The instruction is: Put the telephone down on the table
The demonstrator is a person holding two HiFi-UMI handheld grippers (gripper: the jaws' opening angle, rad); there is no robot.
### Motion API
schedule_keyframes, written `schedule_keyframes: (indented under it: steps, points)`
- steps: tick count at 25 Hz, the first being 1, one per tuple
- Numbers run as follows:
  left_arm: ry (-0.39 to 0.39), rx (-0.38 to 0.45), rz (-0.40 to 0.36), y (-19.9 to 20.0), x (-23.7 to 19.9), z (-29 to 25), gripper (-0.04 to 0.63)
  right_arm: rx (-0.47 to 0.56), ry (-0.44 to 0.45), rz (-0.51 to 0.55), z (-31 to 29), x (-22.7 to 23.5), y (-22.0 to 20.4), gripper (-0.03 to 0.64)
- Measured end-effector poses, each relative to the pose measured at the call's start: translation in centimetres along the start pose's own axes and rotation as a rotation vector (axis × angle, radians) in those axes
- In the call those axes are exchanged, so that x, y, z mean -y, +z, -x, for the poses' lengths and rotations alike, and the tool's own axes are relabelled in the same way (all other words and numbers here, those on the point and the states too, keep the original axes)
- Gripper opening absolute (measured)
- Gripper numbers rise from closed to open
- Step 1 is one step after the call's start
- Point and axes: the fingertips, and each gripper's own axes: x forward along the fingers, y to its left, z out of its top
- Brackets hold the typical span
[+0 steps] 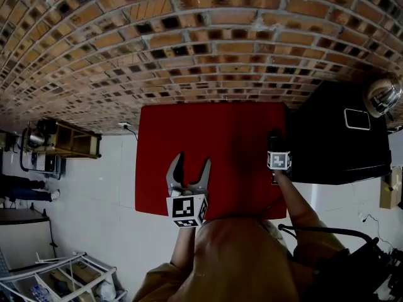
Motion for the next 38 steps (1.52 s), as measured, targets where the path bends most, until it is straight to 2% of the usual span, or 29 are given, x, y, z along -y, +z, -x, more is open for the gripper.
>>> schedule_keyframes:
  steps: [2,4,8,9,13,15,17,20,23,26,29,38]
  points:
    - [-0.011,0.006,-0.008,0.5,0.6,-0.3,0.311,0.061,0.017,-0.042,1.7,-0.1,1.2,0.350]
    - [-0.022,0.011,-0.012,1.0,1.3,-0.4,0.311,0.153,0.045,-0.033,5.0,-1.0,4.0,0.376]
    - [-0.059,0.040,-0.029,2.5,2.6,-0.1,0.311,0.461,0.044,0.179,16.2,-4.9,12.4,0.393]
    - [-0.066,0.051,-0.035,3.0,2.8,0.0,0.311,0.552,0.062,0.193,19.6,-6.2,14.5,0.393]
    - [-0.039,0.130,-0.051,6.1,3.0,1.7,0.310,0.892,0.131,0.107,33.8,-9.8,20.7,0.371]
    - [-0.021,0.181,-0.061,8.1,3.1,3.1,0.305,1.009,0.131,0.112,39.8,-11.3,22.1,0.371]
    - [-0.012,0.216,-0.071,9.6,3.3,4.5,0.305,1.084,0.138,0.134,44.0,-12.6,22.7,0.368]
    - [-0.006,0.237,-0.074,10.5,3.0,5.4,0.305,1.128,0.156,0.155,47.1,-13.9,23.3,0.364]
    - [-0.002,0.239,-0.060,10.6,2.7,5.9,0.305,1.124,0.161,0.181,48.4,-14.6,23.6,0.357]
    - [-0.004,0.239,-0.054,10.6,2.7,6.3,0.305,1.092,0.166,0.201,48.4,-15.1,23.2,0.350]
    - [-0.009,0.238,-0.053,10.7,2.9,6.5,0.305,1.079,0.168,0.200,48.3,-15.2,22.8,0.314]
    - [-0.024,0.250,-0.074,11.2,2.7,6.9,0.305,1.082,0.177,0.227,48.7,-16.2,23.2,0.308]
